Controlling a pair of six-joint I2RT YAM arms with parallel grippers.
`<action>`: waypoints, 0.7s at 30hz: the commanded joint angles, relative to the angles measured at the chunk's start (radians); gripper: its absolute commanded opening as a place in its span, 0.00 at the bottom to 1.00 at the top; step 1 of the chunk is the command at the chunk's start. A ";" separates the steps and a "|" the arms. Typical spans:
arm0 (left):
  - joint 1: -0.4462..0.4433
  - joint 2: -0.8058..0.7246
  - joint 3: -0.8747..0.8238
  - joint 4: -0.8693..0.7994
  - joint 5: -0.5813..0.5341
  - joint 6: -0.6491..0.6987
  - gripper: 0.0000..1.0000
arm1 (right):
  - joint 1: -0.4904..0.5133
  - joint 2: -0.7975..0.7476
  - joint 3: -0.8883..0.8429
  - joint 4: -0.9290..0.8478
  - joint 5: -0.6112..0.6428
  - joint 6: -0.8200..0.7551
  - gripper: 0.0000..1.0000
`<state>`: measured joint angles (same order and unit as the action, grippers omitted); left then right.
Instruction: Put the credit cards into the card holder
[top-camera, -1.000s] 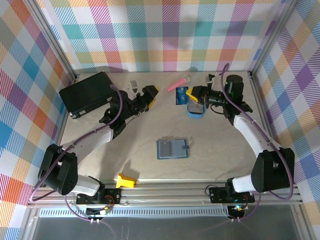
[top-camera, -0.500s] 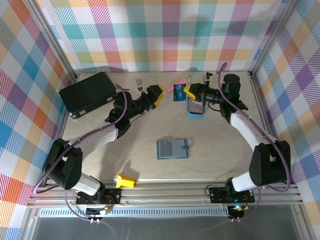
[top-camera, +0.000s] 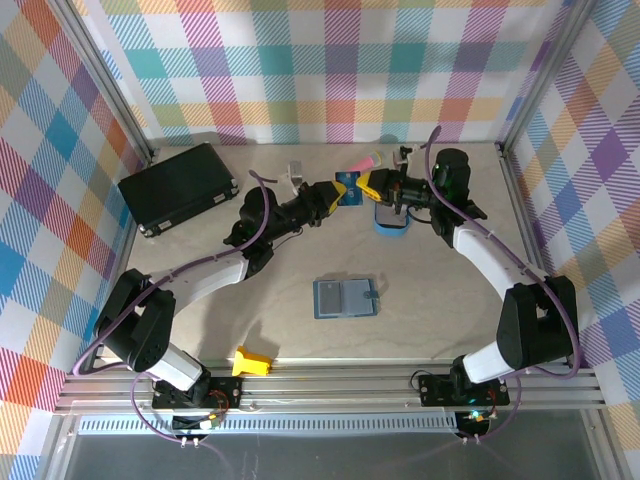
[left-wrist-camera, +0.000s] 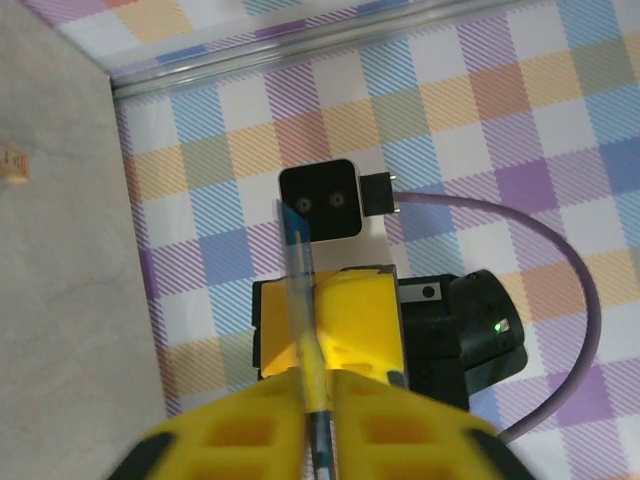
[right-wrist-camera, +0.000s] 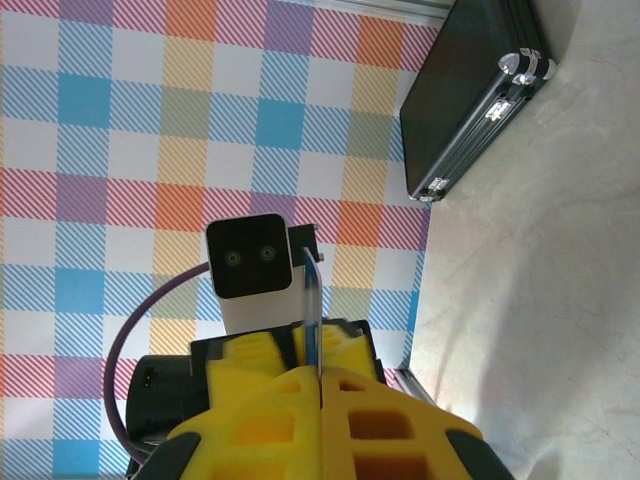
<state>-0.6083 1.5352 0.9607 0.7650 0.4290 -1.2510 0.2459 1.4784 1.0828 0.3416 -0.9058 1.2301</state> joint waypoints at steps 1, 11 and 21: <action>-0.007 0.016 0.023 0.092 0.021 -0.015 0.00 | 0.000 -0.007 0.021 0.026 -0.021 -0.002 0.20; -0.007 0.032 0.053 0.071 0.014 -0.017 0.00 | -0.074 -0.099 -0.136 0.123 -0.091 0.050 0.39; -0.009 0.045 0.051 0.077 0.022 -0.032 0.00 | -0.070 -0.116 -0.186 0.232 -0.109 0.095 0.32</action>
<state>-0.6083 1.5780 0.9863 0.7925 0.4362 -1.2682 0.1699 1.3716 0.8955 0.4957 -0.9897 1.3025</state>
